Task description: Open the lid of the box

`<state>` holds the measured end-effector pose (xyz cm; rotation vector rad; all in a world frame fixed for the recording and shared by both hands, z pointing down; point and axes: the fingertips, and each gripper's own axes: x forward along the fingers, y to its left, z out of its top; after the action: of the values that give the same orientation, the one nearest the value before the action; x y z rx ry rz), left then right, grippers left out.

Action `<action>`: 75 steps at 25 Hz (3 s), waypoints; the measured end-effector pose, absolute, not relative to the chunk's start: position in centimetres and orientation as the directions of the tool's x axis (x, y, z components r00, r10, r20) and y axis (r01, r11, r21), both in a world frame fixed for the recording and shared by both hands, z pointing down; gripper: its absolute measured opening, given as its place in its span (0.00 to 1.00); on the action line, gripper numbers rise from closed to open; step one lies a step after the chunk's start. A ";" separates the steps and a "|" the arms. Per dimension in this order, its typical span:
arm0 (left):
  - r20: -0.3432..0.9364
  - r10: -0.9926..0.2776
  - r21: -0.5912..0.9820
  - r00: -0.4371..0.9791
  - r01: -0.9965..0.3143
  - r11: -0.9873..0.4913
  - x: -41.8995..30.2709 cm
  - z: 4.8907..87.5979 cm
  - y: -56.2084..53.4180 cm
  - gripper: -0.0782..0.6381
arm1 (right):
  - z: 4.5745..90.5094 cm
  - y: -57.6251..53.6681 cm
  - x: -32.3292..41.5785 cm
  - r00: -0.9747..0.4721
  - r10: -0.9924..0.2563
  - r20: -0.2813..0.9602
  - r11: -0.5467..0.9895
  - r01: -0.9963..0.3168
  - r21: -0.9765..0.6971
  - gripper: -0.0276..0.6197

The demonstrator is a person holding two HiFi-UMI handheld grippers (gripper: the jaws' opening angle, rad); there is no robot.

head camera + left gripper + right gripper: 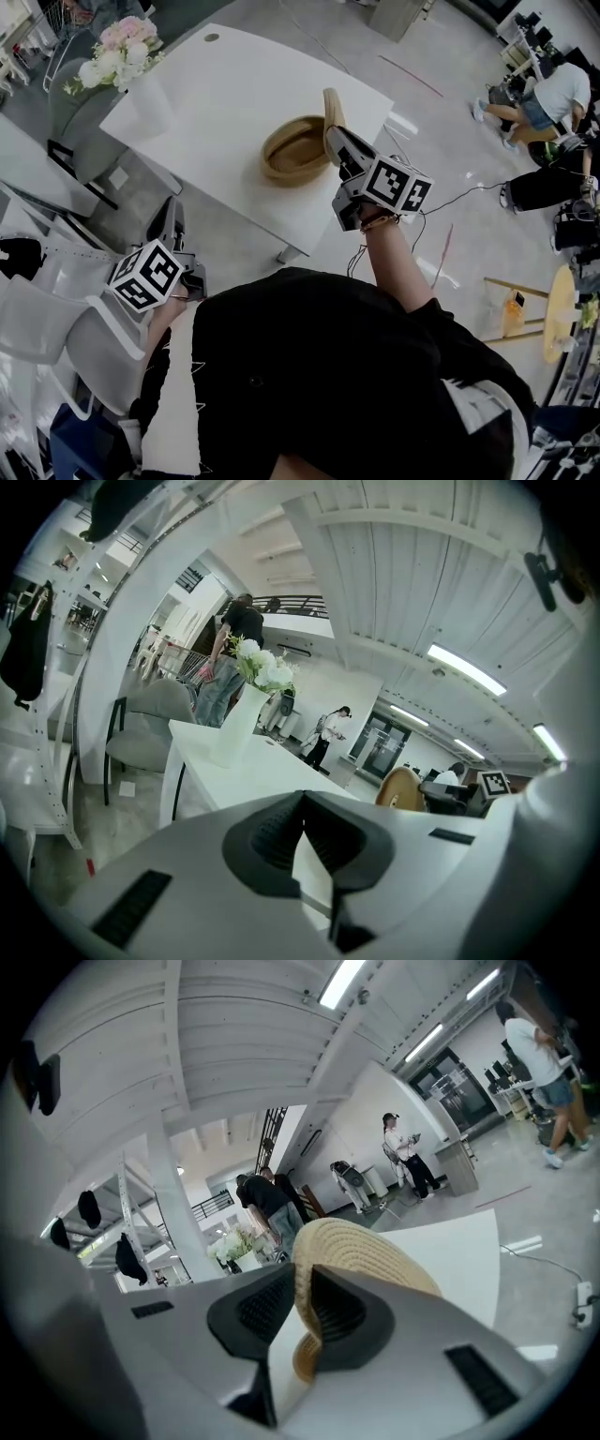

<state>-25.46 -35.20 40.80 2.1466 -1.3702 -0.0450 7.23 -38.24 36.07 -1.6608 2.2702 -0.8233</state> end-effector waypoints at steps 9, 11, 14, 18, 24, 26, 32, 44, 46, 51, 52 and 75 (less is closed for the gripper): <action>0.258 -0.846 0.481 0.467 -0.821 -0.306 -24.6 40.0 -35.9 0.12 | 35.7 -38.3 9.2 -0.332 -0.938 0.101 0.192 -0.740 -0.644 0.14; 0.253 -0.853 0.478 0.457 -0.825 -0.300 -24.6 39.7 -35.9 0.12 | 35.7 -38.3 9.8 -0.328 -0.940 0.092 0.189 -0.726 -0.662 0.14; 0.246 -0.864 0.476 0.439 -0.831 -0.287 -24.4 39.4 -35.7 0.12 | 35.7 -38.2 10.6 -0.331 -0.940 0.082 0.189 -0.705 -0.684 0.14; 0.246 -0.880 0.485 0.406 -0.838 -0.251 -23.9 39.3 -35.3 0.12 | 35.8 -38.1 11.8 -0.345 -0.935 0.078 0.188 -0.671 -0.717 0.14; 0.242 -0.891 0.486 0.383 -0.843 -0.230 -21.1 38.7 -34.1 0.12 | 36.3 -38.0 14.7 -0.365 -0.928 0.070 0.173 -0.591 -0.788 0.14; 0.240 -0.894 0.490 0.379 -0.842 -0.225 -20.1 38.4 -33.7 0.12 | 36.2 -37.9 15.5 -0.376 -0.924 0.068 0.174 -0.572 -0.802 0.14; 0.240 -0.912 0.486 0.332 -0.854 -0.183 -18.2 38.1 -32.3 0.12 | 35.6 -37.4 18.1 -0.396 -0.916 0.066 0.187 -0.566 -0.803 0.14; 0.283 -0.915 0.462 0.289 -0.877 -0.134 -14.3 39.1 -28.5 0.12 | 35.1 -35.4 22.4 -0.360 -0.932 0.052 0.178 -0.575 -0.799 0.14; 0.294 -0.910 0.462 0.293 -0.877 -0.134 -13.3 39.5 -28.0 0.12 | 35.1 -34.9 22.6 -0.367 -0.929 0.048 0.184 -0.570 -0.801 0.14; 0.294 -0.910 0.462 0.293 -0.877 -0.133 -11.0 39.9 -26.8 0.12 | 35.1 -33.4 23.5 -0.386 -0.922 0.044 0.200 -0.569 -0.798 0.14; 0.290 -0.911 0.461 0.292 -0.877 -0.134 -10.6 39.9 -26.7 0.12 | 35.1 -33.1 23.7 -0.391 -0.919 0.046 0.203 -0.571 -0.796 0.14; 0.207 -0.926 0.436 0.315 -0.877 -0.201 -4.8 37.5 -24.0 0.12 | 34.5 -28.0 16.0 -0.569 -0.822 0.017 0.353 -0.532 -0.770 0.14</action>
<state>-4.82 -23.99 37.54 2.1117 -1.5921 -0.1371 16.03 -27.98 34.48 -1.1891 2.2480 -1.0685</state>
